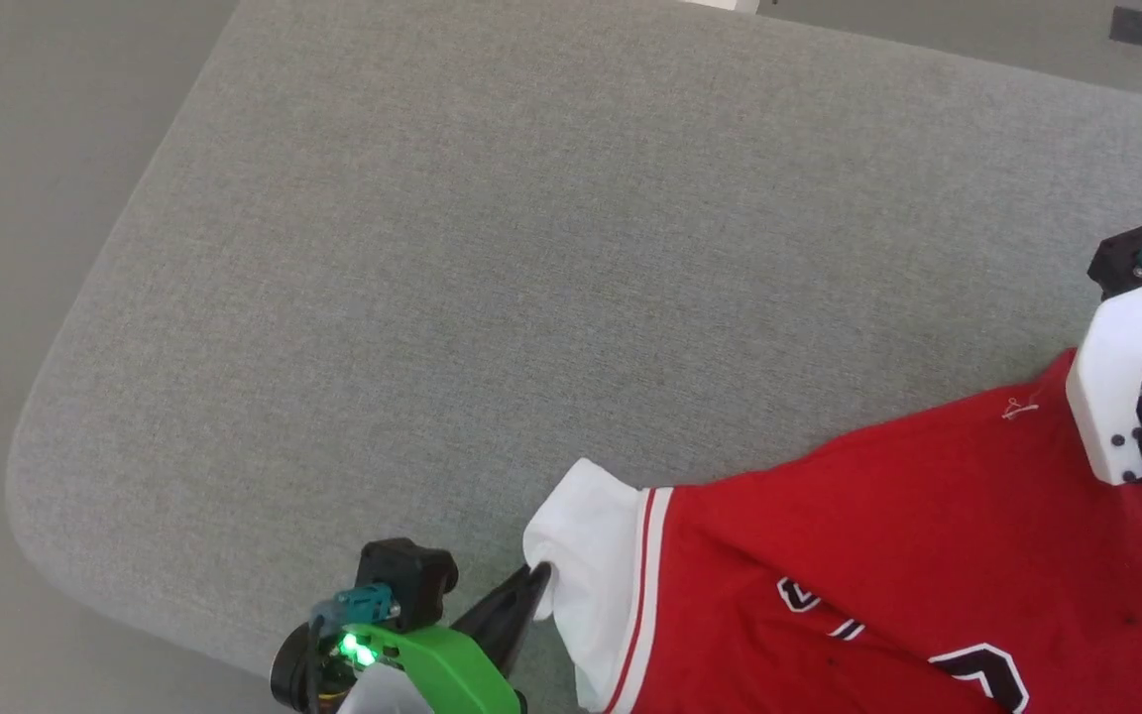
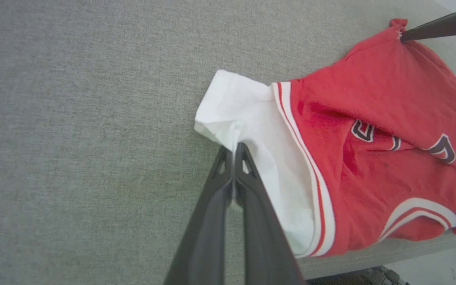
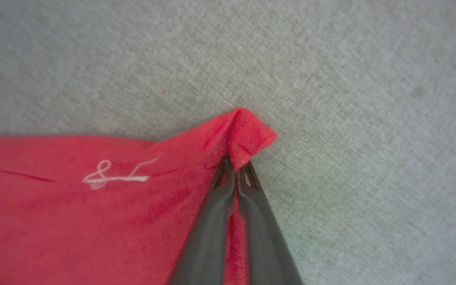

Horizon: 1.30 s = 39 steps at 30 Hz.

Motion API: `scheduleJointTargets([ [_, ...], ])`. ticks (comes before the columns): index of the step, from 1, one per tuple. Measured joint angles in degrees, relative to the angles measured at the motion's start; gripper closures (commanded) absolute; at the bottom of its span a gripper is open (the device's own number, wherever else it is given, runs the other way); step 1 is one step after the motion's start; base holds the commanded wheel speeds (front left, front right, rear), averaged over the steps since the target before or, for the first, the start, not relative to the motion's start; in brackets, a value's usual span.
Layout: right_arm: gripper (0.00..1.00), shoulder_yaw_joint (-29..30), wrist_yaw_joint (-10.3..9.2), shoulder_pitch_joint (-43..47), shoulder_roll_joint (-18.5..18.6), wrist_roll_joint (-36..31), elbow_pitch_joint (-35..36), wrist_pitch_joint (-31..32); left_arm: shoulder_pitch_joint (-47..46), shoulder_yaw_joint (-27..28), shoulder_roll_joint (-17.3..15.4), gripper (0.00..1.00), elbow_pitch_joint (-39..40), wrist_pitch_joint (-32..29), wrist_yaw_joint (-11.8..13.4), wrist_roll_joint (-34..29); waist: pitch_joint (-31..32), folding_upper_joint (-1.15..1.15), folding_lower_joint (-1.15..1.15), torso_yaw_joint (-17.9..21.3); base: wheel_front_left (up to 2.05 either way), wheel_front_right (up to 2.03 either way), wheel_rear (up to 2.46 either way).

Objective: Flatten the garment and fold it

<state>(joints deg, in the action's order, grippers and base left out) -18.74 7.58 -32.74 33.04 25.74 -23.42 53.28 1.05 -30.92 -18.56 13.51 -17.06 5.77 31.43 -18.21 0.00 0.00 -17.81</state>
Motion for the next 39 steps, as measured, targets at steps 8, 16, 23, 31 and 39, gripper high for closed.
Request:
scheduleJointTargets([
  [8, 1.00, 0.26, 0.01, -0.65, -0.32, 2.26, -1.13, -13.86, -0.40, 3.33, -1.32, 1.00, 0.79, 2.11, 0.29, 0.47, 3.49, 0.00, 0.00, 2.46, 0.00, 0.00, 0.00],
  [16, 1.00, 3.22, 0.01, -4.12, 3.41, 6.61, 5.30, -23.69, -5.08, 9.56, -3.98, 1.00, 3.81, 5.61, 0.96, -0.46, 8.15, 0.00, 0.00, 7.00, 0.00, 0.00, 0.00],
  [23, 1.00, 6.92, 0.01, -3.91, 4.83, 8.22, 16.83, -26.18, -9.96, 16.71, -6.23, 1.00, 7.91, 11.99, 2.66, -2.21, 12.03, 0.00, 0.00, 12.34, 0.00, 0.00, 0.00],
  [31, 1.00, 13.46, 0.01, -2.11, 2.91, 7.72, 30.05, -25.41, -17.50, 23.92, -8.40, 1.00, 15.34, 16.64, 4.38, -4.46, 15.40, 0.00, 0.00, 18.32, 0.00, 0.00, 0.00],
  [39, 1.00, 18.57, 0.01, -2.31, 0.36, 6.33, 35.97, -23.28, -29.87, 26.14, -12.09, 1.00, 16.01, 14.05, 3.37, -5.00, 14.99, 0.00, 0.00, 21.98, 0.00, 0.00, 0.00],
])
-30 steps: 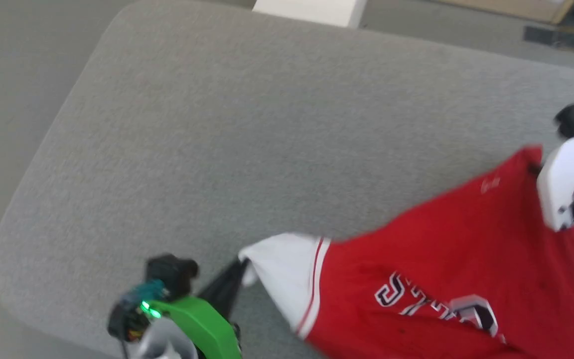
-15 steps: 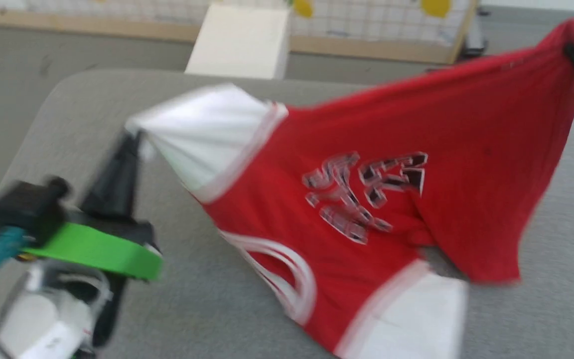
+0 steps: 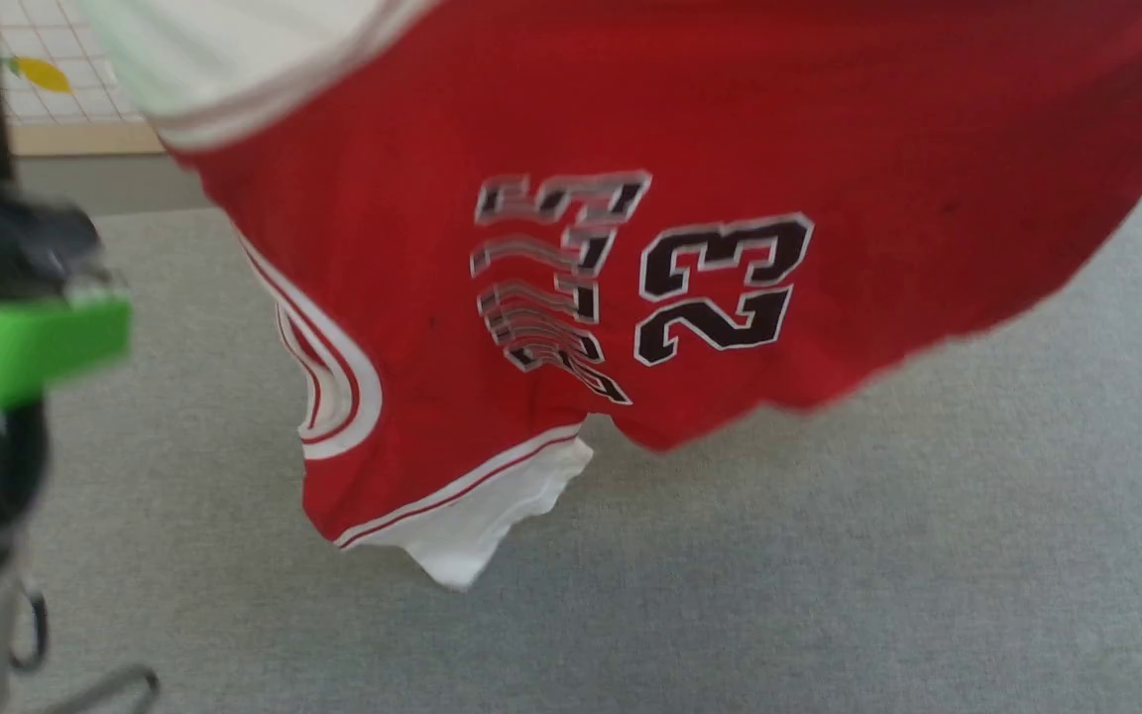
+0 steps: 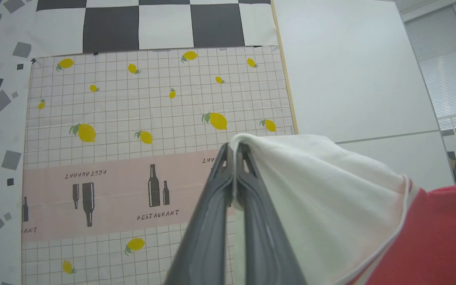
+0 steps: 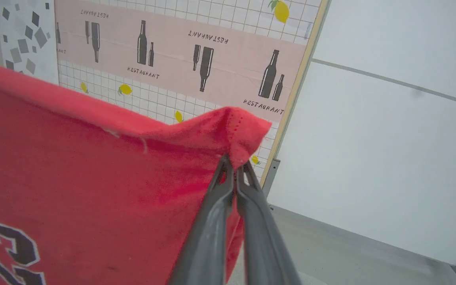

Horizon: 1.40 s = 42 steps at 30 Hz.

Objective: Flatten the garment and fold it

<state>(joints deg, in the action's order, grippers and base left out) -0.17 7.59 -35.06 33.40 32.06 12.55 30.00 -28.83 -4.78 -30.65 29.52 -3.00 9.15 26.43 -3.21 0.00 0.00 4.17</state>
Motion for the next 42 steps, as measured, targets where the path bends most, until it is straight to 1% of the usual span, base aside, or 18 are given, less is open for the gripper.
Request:
scheduleJointTargets([
  [4, 1.00, 1.20, 0.00, -3.15, -0.22, -0.54, -1.23, -1.08, -9.01, -0.19, -0.94, 1.00, -4.55, -1.02, -1.74, 0.04, -2.25, 0.00, 0.00, 0.61, 0.00, 0.00, 0.00],
  [7, 1.00, 0.88, 0.01, -7.55, 0.10, -1.30, -3.63, -2.81, -17.32, -1.27, -1.46, 1.00, -9.99, -1.67, -3.44, 0.18, -4.73, 0.00, 0.00, 0.81, 0.00, 0.00, 0.00],
  [9, 1.00, 0.10, 0.01, -11.37, -0.04, -1.38, -6.35, -4.08, -23.62, -1.99, -1.62, 1.00, -15.00, -1.65, -4.94, 0.16, -6.89, 0.00, 0.00, 0.80, 0.00, 0.00, 0.00],
  [10, 1.00, -1.00, 0.01, -15.21, -0.14, -1.55, -9.09, -5.14, -29.03, -2.83, -1.65, 1.00, -19.42, -1.38, -6.11, -0.18, -9.04, 0.00, 0.00, 0.73, 0.00, 0.00, 0.00],
  [14, 1.00, -3.67, 0.02, -24.08, -0.64, -3.18, -15.32, -8.16, -39.50, -5.10, -1.22, 1.00, -28.25, -0.24, -8.15, -1.43, -13.75, 0.00, 0.00, 0.63, 0.00, 0.00, 0.00],
  [16, 1.00, -4.98, 0.02, -28.84, -1.03, -4.43, -19.07, -10.47, -44.73, -5.99, -0.23, 1.00, -33.04, 1.21, -9.11, -2.50, -16.27, 0.00, 0.00, 0.59, 0.00, 0.00, 0.00],
  [22, 1.00, -6.81, 0.02, -39.75, -3.56, -8.24, -29.97, -17.12, -57.47, -7.01, 2.99, 1.00, -44.59, 6.73, -9.12, -4.23, -22.79, 0.00, 0.01, 0.42, 0.00, 0.00, 0.00],
  [26, 1.00, -7.78, 0.02, -44.89, -5.00, -11.17, -36.20, -21.72, -63.92, -7.73, 4.88, 1.00, -50.87, 10.89, -9.12, -5.39, -26.46, 0.00, 0.01, 0.29, 0.00, 0.00, 0.00],
  [30, 1.00, -9.60, 0.02, -46.02, -5.71, -12.94, -40.73, -25.53, -64.96, -9.53, 6.37, 1.00, -56.12, 13.91, -9.68, -6.79, -29.11, 0.00, 0.01, -0.06, 0.00, 0.00, 0.00],
  [32, 1.00, -10.65, 0.02, -45.57, -6.37, -12.99, -42.80, -27.35, -63.87, -10.38, 7.12, 1.00, -58.20, 15.06, -10.03, -6.87, -29.99, 0.00, 0.02, -0.39, 0.00, 0.00, 0.00],
  [34, 1.00, -11.52, 0.01, -43.72, -7.35, -12.95, -45.00, -29.31, -60.47, -11.14, 8.36, 1.00, -59.83, 16.15, -10.20, -6.81, -30.36, 0.00, 0.02, -1.02, 0.00, 0.00, 0.00],
  [37, 1.00, -13.91, 0.01, -38.87, -8.32, -12.88, -48.00, -31.94, -52.47, -11.71, 10.03, 1.00, -61.77, 16.96, -10.18, -6.25, -29.95, 0.00, 0.02, -1.70, 0.00, 0.00, 0.00],
  [42, 1.00, -18.66, 0.01, -29.01, -9.31, -11.31, -51.77, -35.73, -36.24, -13.12, 12.90, 1.00, -62.75, 17.47, -10.18, -5.64, -27.07, 0.00, 0.01, -2.78, 0.00, 0.00, 0.00],
])
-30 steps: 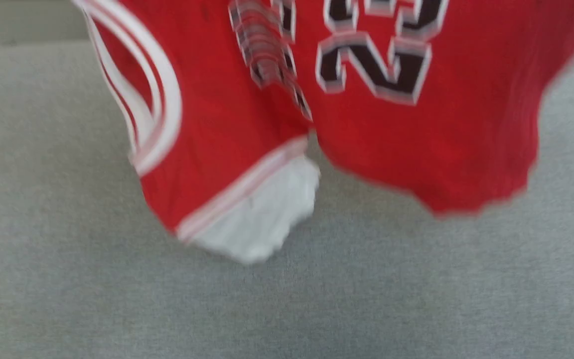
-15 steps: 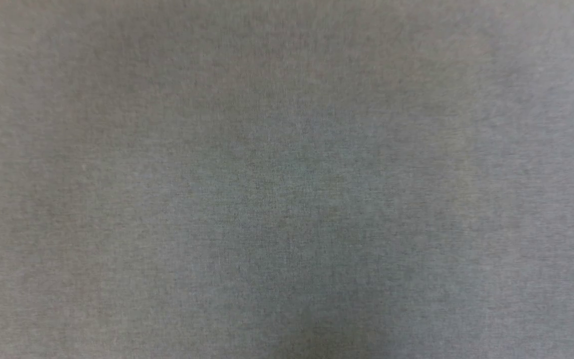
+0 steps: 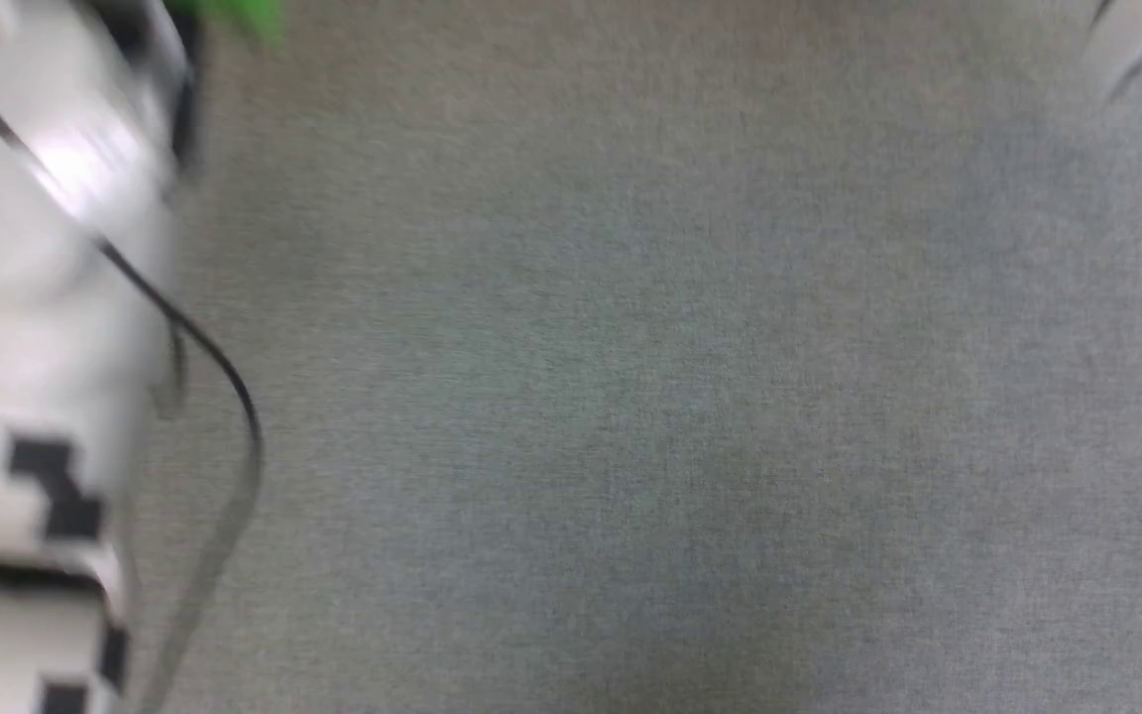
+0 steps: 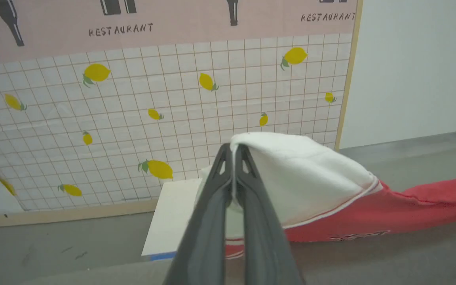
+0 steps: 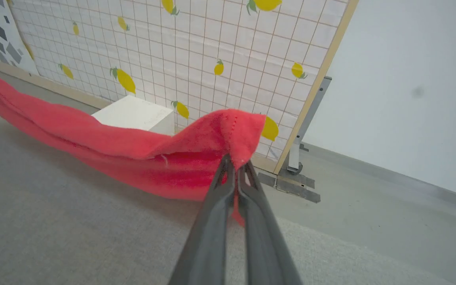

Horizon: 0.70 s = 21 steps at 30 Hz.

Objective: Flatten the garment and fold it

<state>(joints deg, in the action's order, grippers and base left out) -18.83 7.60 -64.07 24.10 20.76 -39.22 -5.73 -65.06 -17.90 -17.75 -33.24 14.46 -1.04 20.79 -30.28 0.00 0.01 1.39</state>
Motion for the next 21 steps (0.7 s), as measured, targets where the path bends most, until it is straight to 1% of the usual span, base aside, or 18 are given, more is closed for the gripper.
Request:
scheduleJointTargets([
  [5, 1.00, -5.67, 0.00, 9.34, 0.16, 3.15, -1.20, -2.60, 16.13, -0.96, 0.36, 1.00, 0.71, 0.02, -0.52, 2.15, 4.35, 0.00, -0.01, -1.12, 0.00, 0.00, 0.00],
  [9, 1.00, -12.16, 0.00, 17.00, 1.66, 6.43, -0.44, -2.86, 28.69, -1.64, -0.55, 1.00, 2.99, -3.33, -0.97, 4.38, 8.54, 0.00, -0.01, -1.85, 0.00, 0.00, 0.00],
  [13, 1.00, -16.60, 0.00, 23.11, 4.24, 10.72, 1.92, -2.52, 39.52, -2.14, -3.45, 1.00, 8.61, -8.68, -0.99, 6.53, 12.97, 0.00, -0.02, -2.45, 0.00, 0.00, 0.00],
  [16, 1.00, -19.28, 0.00, 27.15, 6.22, 13.82, 3.76, -1.32, 47.67, -2.24, -5.58, 1.00, 13.56, -14.26, -0.90, 9.12, 16.19, 0.00, -0.02, -2.90, 0.00, 0.00, 0.00],
  [19, 1.00, -20.85, 0.00, 31.55, 7.97, 17.02, 5.30, 0.68, 55.88, -2.27, -7.61, 1.00, 19.83, -18.45, 0.23, 10.77, 19.28, 0.00, -0.02, -3.32, 0.00, 0.00, 0.00],
  [21, 1.00, -21.56, 0.00, 34.87, 9.31, 19.19, 6.64, 2.31, 60.90, -2.10, -8.88, 1.00, 24.72, -20.97, 1.47, 12.28, 21.36, 0.00, -0.02, -3.61, 0.00, 0.00, 0.00],
])
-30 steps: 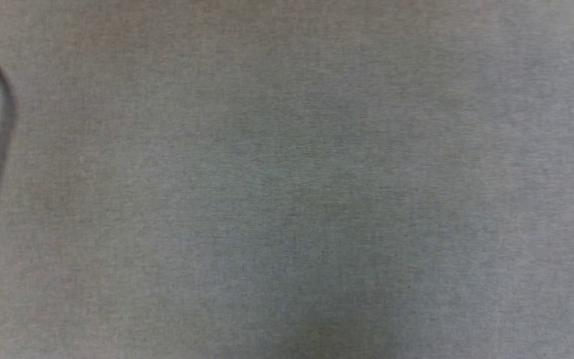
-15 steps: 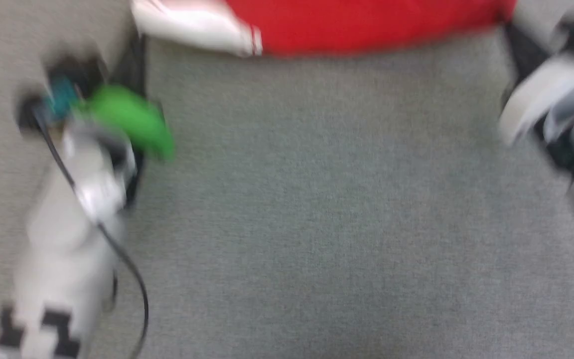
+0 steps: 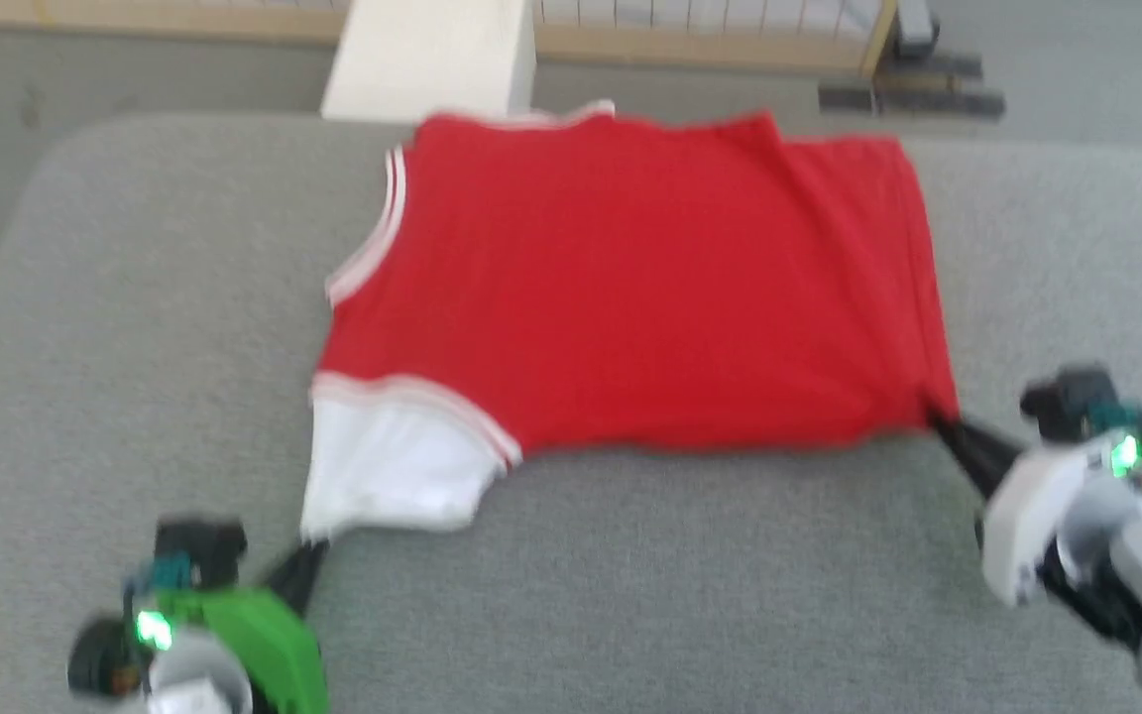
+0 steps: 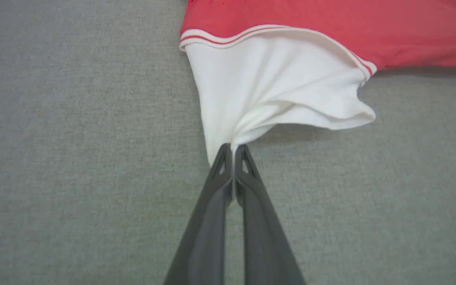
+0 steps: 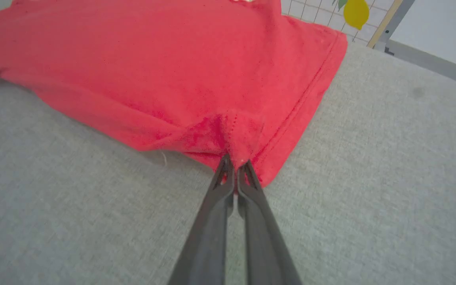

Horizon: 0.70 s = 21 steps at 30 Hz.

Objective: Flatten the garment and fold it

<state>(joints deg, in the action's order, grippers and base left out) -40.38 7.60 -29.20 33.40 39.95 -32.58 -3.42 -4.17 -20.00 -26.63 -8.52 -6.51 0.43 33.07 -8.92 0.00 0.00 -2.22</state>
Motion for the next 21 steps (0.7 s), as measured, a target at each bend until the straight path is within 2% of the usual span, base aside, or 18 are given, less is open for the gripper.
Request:
scheduleJointTargets([
  [7, 1.00, -1.16, 0.00, 11.02, 5.02, 6.70, 7.27, 5.60, 15.16, -1.58, -2.27, 1.00, 13.33, -9.79, 2.30, 6.08, 5.98, 0.00, 0.00, -0.44, 0.00, 0.00, 0.00],
  [13, 1.00, 0.10, -0.01, 19.72, 9.76, 10.70, 14.39, 9.66, 23.95, -2.32, -4.13, 1.00, 19.13, -14.38, 4.77, 8.90, 9.40, 0.00, 0.00, -0.08, 0.00, 0.00, 0.00],
  [18, 1.00, 4.15, -0.01, 23.61, 10.72, 12.05, 18.03, 9.04, 24.70, -0.96, -3.88, 1.00, 21.95, -11.28, 5.68, 8.43, 9.55, 0.00, 0.00, 0.77, 0.00, 0.00, 0.00],
  [21, 1.00, 6.45, -0.01, 23.94, 10.62, 11.91, 19.80, 8.87, 21.99, 0.85, -2.53, 1.00, 23.10, -7.64, 5.72, 8.06, 8.63, 0.00, 0.00, 1.08, 0.00, 0.00, 0.00],
])
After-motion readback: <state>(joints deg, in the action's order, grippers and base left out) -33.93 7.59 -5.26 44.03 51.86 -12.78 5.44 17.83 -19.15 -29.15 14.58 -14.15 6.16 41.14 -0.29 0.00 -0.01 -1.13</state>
